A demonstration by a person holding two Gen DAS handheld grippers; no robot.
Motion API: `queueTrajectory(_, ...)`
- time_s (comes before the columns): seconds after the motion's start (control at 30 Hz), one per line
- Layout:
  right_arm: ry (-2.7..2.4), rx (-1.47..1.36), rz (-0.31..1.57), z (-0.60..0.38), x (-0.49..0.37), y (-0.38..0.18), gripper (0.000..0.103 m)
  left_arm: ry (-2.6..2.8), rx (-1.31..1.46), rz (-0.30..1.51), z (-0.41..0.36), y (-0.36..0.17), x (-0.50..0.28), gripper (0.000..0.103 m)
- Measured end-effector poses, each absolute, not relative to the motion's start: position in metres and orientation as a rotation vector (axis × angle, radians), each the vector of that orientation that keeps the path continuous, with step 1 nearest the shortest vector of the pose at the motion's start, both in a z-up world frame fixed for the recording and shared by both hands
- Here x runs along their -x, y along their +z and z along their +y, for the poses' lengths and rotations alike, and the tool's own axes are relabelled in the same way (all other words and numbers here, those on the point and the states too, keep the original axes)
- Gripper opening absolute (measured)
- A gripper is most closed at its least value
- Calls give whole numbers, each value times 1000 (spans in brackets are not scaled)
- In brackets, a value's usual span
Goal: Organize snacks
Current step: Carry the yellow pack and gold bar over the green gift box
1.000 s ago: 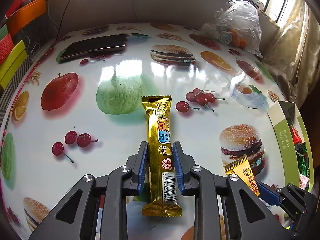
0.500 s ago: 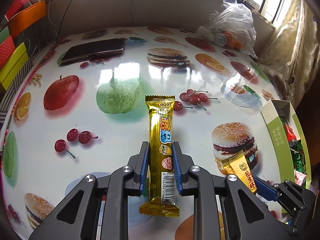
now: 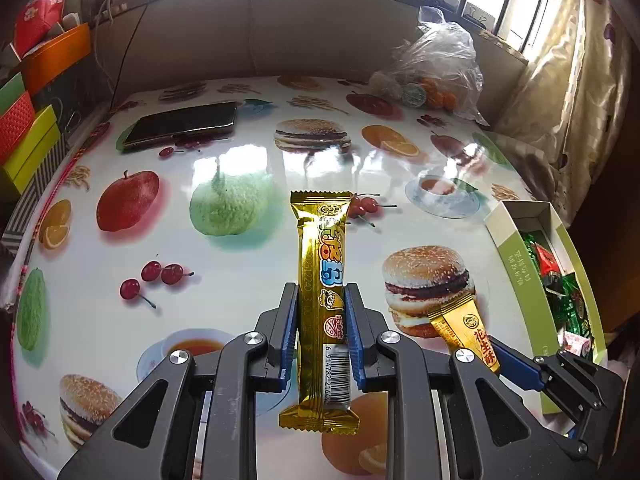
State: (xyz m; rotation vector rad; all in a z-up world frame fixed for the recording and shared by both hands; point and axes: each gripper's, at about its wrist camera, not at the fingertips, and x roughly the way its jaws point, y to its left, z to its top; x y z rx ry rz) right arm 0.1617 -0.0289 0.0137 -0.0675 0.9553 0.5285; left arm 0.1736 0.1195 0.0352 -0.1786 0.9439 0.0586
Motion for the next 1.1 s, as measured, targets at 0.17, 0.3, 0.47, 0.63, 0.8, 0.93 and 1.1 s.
queueTrajectory(0.17,525,65,943,-33,-156,19,23,52,173,930,115,43,-167,24)
queueTrajectory(0.3,522,62,937,-36,-152,22,23,49,169,924,112,47,-163,23)
queueTrajectory(0.47,521,57,925,-40,-147,27,23,45,163,911,108,53,-159,23)
queueTrajectory(0.63,516,50,913,-45,-142,32,23,34,156,903,101,58,-155,23)
queueTrajectory(0.8,495,35,895,-55,-138,40,23,11,151,893,92,65,-152,24)
queueTrajectory(0.93,465,21,885,-68,-137,46,23,-12,142,888,81,69,-152,24)
queueTrajectory(1.1,430,0,874,-87,-136,51,23,-38,127,888,65,73,-152,24)
